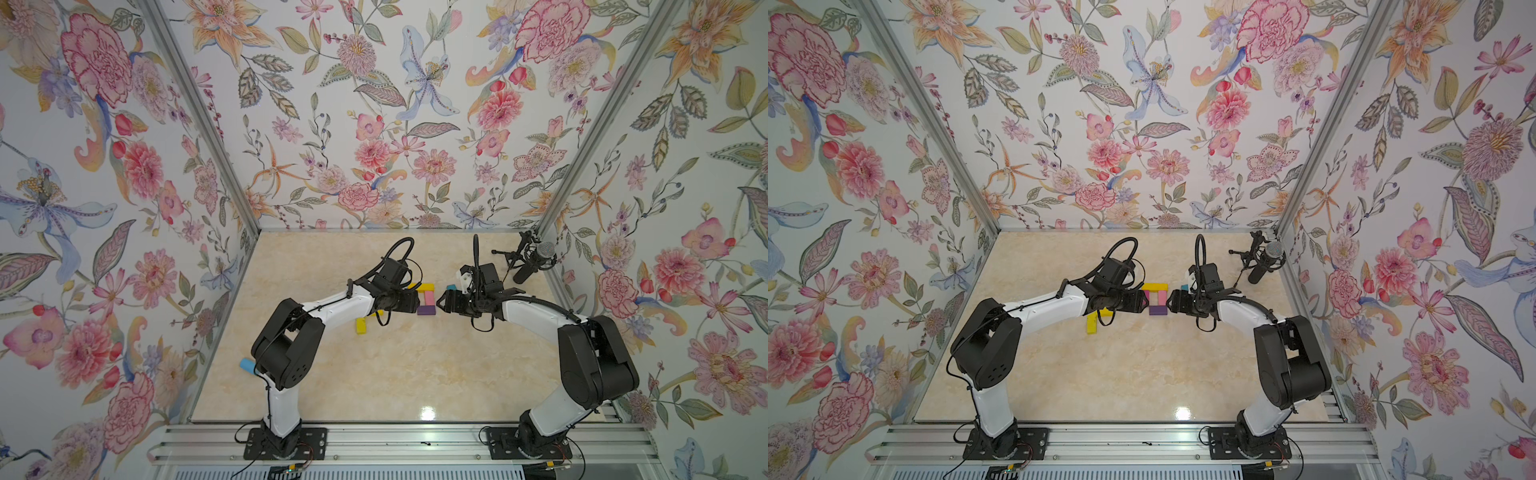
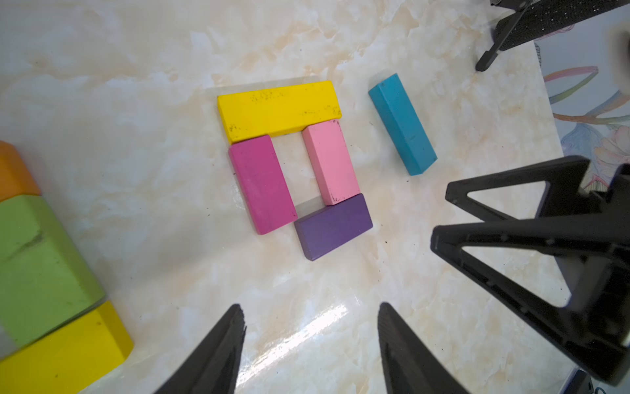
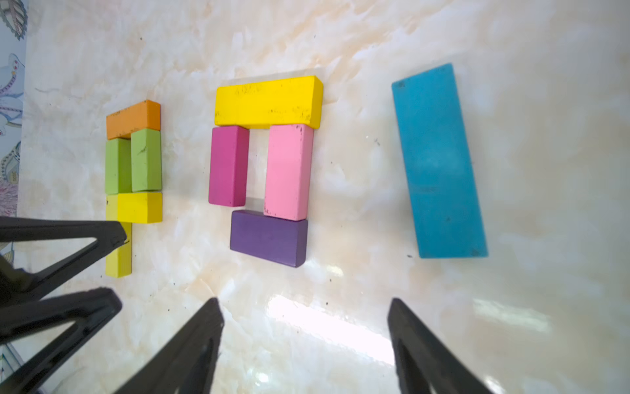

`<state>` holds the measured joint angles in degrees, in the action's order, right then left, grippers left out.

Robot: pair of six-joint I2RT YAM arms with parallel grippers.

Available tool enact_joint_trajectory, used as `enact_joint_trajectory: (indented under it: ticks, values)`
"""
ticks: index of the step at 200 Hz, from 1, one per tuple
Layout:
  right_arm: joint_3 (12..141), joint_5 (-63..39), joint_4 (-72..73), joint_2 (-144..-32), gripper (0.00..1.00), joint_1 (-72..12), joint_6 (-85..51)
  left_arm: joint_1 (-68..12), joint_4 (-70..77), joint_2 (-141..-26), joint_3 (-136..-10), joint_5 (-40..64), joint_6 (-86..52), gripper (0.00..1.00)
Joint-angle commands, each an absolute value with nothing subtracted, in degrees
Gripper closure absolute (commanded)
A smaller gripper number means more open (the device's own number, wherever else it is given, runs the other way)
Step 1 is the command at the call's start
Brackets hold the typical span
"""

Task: Assemble the letter p with building blocks
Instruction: Pick up the building block from the center of the board.

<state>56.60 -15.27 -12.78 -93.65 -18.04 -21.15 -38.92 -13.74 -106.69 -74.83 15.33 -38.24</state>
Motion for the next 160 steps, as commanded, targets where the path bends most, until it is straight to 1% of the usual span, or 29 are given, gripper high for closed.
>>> enact_joint_trajectory:
  ticks: [1, 11, 30, 73, 96, 120, 141, 151, 160]
  values:
    - [61.7, -9.2, -19.9, -96.4, 0.00, -16.2, -15.9, -37.8, -13.5, -103.5, -73.2, 13.2, -38.0, 0.27]
    - [63.9, -7.6, -21.9, -98.5, 0.00, -15.5, -13.9, -37.2, -13.3, -102.7, -72.6, 13.5, -37.7, 0.24]
    - [67.7, -6.8, -25.0, -101.8, 0.00, -13.9, -10.9, -36.1, -13.3, -101.1, -71.3, 13.8, -37.3, 0.24]
    - [72.5, -7.8, -26.5, -105.9, 0.00, -12.2, -6.9, -34.0, -12.2, -97.9, -67.6, 14.2, -37.2, 0.25]
    - [75.2, -10.5, -28.6, -108.6, 0.00, -11.8, -5.7, -33.5, -12.0, -97.9, -66.8, 14.7, -36.9, 0.25]
    - [76.3, -11.0, -29.3, -110.1, 0.00, -11.9, -5.2, -33.2, -11.6, -98.2, -66.5, 15.1, -36.9, 0.25]
    - [76.7, -9.5, -29.6, -110.9, 0.05, -11.7, -5.5, -32.8, -11.2, -98.5, -66.3, 15.8, -36.9, 0.25]
    - [76.9, -8.8, -29.5, -111.2, 0.15, -11.7, -5.5, -32.5, -11.1, -98.5, -66.2, 16.2, -36.9, 0.26]
    - [77.2, -9.1, -29.5, -111.7, 0.19, -11.7, -5.4, -32.3, -11.0, -98.4, -66.1, 16.3, -36.9, 0.26]
